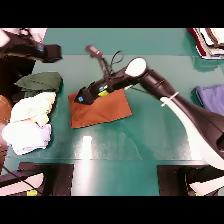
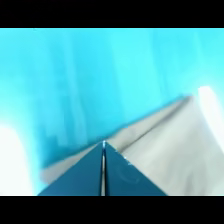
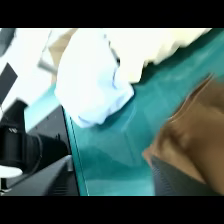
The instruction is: Fold the shirts.
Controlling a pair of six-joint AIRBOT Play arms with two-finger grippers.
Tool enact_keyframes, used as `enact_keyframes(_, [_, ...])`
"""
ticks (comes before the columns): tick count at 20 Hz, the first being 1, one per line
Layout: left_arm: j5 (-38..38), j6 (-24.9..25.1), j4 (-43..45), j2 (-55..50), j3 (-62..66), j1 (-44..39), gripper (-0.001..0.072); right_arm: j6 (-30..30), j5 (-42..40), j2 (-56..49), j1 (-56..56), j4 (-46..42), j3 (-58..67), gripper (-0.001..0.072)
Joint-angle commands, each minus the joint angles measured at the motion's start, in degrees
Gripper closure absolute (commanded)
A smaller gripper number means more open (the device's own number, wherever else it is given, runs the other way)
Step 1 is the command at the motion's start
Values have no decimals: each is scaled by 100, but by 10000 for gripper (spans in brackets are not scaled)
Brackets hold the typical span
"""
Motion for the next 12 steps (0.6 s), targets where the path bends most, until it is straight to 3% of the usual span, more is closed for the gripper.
enact_keyframes(1, [-114,17,179,437,4,348,682,103,476,-243,59,-538,4,272])
enact_keyframes(3, [-245,17,170,446,2,348,682,313,859,-52,-417,-1259,-177,272])
enact_keyframes(7, [-483,17,166,442,-2,348,682,564,511,767,-1869,-1598,-1836,272])
enact_keyframes(8, [-481,15,157,442,-2,328,683,623,431,890,-2284,-1576,-2249,223])
enact_keyframes(9, [-483,15,120,442,-2,330,682,629,400,925,-2618,-1458,-2542,101])
enact_keyframes(12, [-374,15,-109,442,-2,330,683,621,494,643,-3198,-1165,-2868,77])
